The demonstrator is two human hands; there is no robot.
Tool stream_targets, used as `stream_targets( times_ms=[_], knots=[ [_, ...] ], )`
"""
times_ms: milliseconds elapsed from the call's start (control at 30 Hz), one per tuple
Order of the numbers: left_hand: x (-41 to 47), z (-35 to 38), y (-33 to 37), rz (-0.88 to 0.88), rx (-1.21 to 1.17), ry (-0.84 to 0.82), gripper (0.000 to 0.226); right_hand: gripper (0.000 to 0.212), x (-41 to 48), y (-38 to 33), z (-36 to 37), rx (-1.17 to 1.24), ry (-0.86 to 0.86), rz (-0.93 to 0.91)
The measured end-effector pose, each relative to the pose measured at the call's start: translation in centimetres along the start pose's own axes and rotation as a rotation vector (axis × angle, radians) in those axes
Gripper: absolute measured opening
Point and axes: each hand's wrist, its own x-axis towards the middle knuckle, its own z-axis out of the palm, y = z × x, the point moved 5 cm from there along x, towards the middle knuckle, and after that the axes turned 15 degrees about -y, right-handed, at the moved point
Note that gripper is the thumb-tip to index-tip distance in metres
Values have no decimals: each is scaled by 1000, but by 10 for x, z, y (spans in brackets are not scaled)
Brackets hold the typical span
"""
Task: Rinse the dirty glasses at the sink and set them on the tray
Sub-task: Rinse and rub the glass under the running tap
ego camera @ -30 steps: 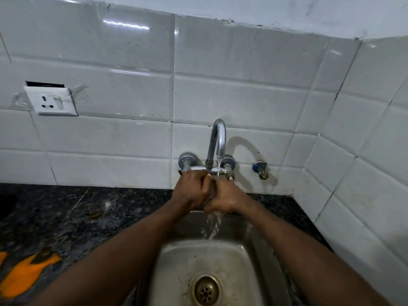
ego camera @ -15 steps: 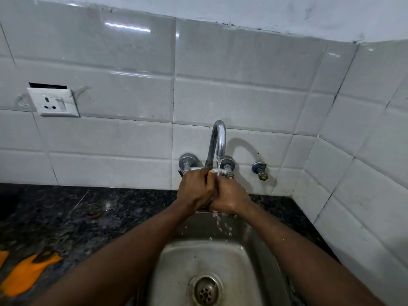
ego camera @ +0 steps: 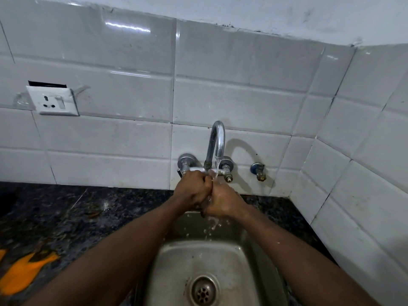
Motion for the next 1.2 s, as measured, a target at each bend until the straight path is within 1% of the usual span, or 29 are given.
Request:
stream_targets(
  times_ms=[33, 67, 100, 167, 200, 233, 300, 333, 367, 400, 467, 500, 533, 600, 633, 667, 733, 767, 867, 933, 1000, 1067, 1133, 1167, 1200],
  knots=[
    [1, -2, 2, -50, -7, -2, 46, 121, -1, -3, 1, -73, 63, -6],
    [-1, -5, 3, -83, -77, 23, 49, 124, -2, -4, 1, -50, 106, -48],
    [-5, -8, 2, -108, -203, 79, 50, 121, -4, -5, 0, 42, 134, -114],
    [-11, -9, -8, -220, -529, 183, 53, 103, -6, 1, -3, 311, 190, -197],
    [-13, -3, -14, -305, -685, 167, 57, 90, -7, 5, -5, 428, 231, -198],
    [-16, 8, -19, -392, -847, 87, 61, 79, -7, 7, -8, 493, 294, -171],
    [-27, 34, -16, -532, -1174, -146, 68, 63, -8, 9, -13, 557, 457, -105],
    [-32, 44, -9, -560, -1317, -238, 69, 57, -9, 9, -16, 609, 547, -77],
    [-33, 53, -6, -545, -1411, -286, 69, 54, -11, 9, -18, 682, 633, -51],
    [-32, 57, 0, -512, -1478, -288, 67, 52, -11, 11, -19, 756, 705, -23],
    [-29, 59, 9, -475, -1555, -167, 57, 52, -11, 15, -17, 885, 793, 41],
    [-27, 58, 9, -462, -1510, -55, 51, 52, -10, 16, -15, 941, 798, 76],
    [-24, 53, 5, -439, -1395, 77, 44, 52, -9, 17, -13, 993, 773, 108],
    [-26, 29, 0, -396, -974, 322, 30, 50, -3, 19, -9, 1090, 656, 116],
    [-30, 17, 1, -337, -825, 396, 24, 48, 0, 19, -8, 1092, 587, 99],
    [-34, 9, 5, -257, -736, 430, 19, 43, 0, 17, -11, 1035, 530, 71],
    [-37, 2, 5, -147, -661, 450, 15, 25, -3, 11, -20, 787, 448, 13],
    [-38, 1, 2, -141, -642, 446, 17, 20, -4, 7, -24, 676, 404, -18],
    [-35, -3, -10, -207, -626, 401, 30, 36, -1, 1, -30, 413, 199, -57],
    [-33, -8, -10, -186, -534, 343, 35, 43, 1, 1, -31, 212, 50, -77],
    [-31, -9, -11, -174, -505, 312, 36, 45, -1, -4, -36, 160, -51, -140],
    [-30, -10, -14, -214, -544, 312, 35, 60, -3, -11, -41, 159, -121, -183],
    [-26, -7, -15, -213, -584, 278, 33, 82, 0, -11, -38, 22, -211, -111],
    [-25, -6, -10, -183, -590, 232, 30, 90, 3, -10, -35, -62, -243, -76],
    [-27, -7, -4, -131, -550, 200, 27, 94, 5, -12, -31, -115, -245, -69]
  ],
)
